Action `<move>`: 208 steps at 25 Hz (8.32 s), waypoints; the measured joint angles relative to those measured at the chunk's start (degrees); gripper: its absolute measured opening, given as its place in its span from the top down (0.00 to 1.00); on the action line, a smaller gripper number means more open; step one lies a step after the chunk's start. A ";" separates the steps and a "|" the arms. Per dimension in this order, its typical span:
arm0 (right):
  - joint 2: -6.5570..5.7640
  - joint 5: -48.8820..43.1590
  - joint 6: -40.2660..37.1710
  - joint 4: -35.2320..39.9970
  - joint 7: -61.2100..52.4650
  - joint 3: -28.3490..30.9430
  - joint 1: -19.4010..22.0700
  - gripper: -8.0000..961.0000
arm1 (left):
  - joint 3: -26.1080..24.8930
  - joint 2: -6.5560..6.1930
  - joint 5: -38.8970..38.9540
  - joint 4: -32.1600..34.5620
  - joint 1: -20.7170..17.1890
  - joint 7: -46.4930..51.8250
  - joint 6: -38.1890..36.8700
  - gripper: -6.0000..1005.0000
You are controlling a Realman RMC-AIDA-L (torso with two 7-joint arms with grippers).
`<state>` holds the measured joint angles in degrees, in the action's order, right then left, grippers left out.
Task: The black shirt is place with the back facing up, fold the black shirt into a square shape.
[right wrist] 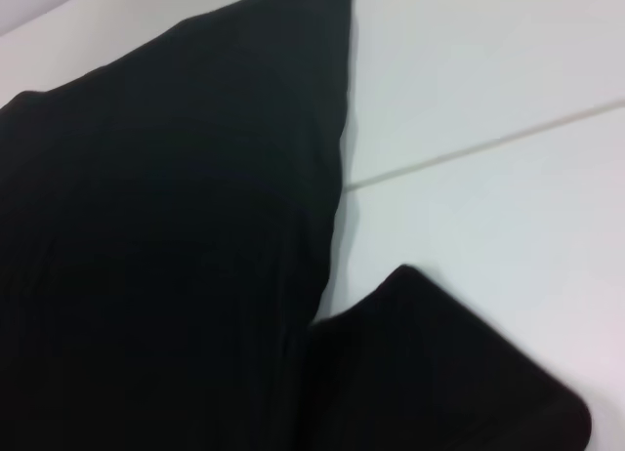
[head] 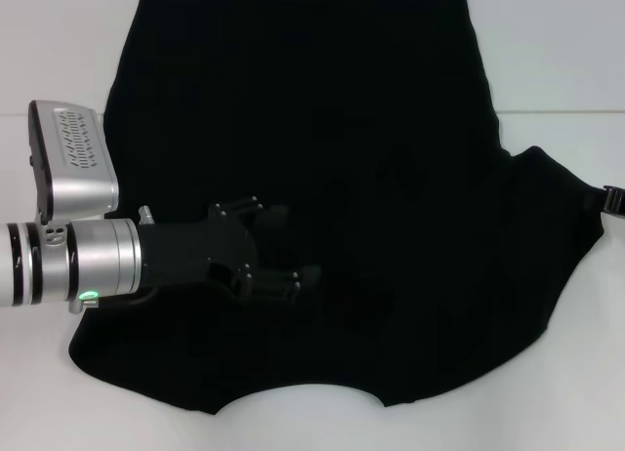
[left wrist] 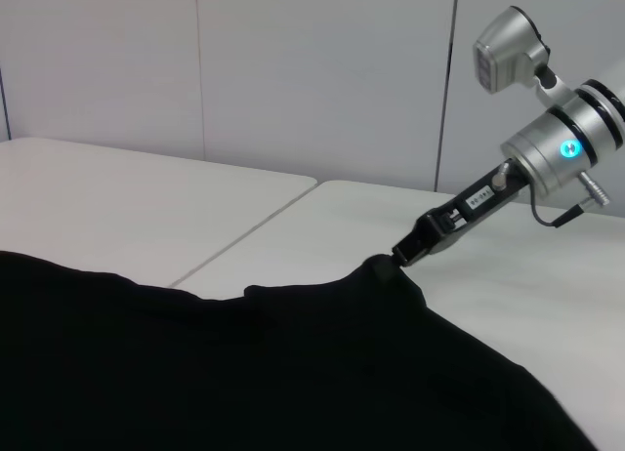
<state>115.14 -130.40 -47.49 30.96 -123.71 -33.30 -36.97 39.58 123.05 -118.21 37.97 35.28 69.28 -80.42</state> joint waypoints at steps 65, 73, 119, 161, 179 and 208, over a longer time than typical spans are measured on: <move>1.86 6.30 -12.93 -0.54 -2.81 -14.62 -10.86 0.96 | 0.19 0.00 -0.31 -0.11 0.64 1.12 0.76 0.05; 1.28 6.25 -13.24 -0.47 -4.06 -17.29 -10.81 0.89 | 0.28 0.00 -0.33 -0.20 0.49 1.12 1.23 0.05; 1.25 3.59 -2.81 -6.19 -11.55 -17.20 -9.05 0.43 | 0.41 0.27 -0.44 -0.96 1.12 1.03 3.67 0.05; 4.12 12.95 -1.84 -8.83 -3.69 -18.43 -16.50 0.43 | -0.21 0.44 0.00 -0.70 0.01 1.03 3.69 0.05; 2.43 13.10 -1.23 -8.05 -4.14 -18.34 -11.79 0.43 | -0.20 0.44 0.01 -0.62 -0.11 1.09 3.79 0.05; 5.14 15.49 1.59 -11.13 -2.51 -20.14 -19.98 0.43 | -4.73 0.18 0.07 -0.37 -1.52 1.47 5.68 0.05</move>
<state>120.28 -114.91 -45.89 19.83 -126.22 -53.44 -56.95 34.84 123.23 -118.13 37.60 33.77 70.75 -74.74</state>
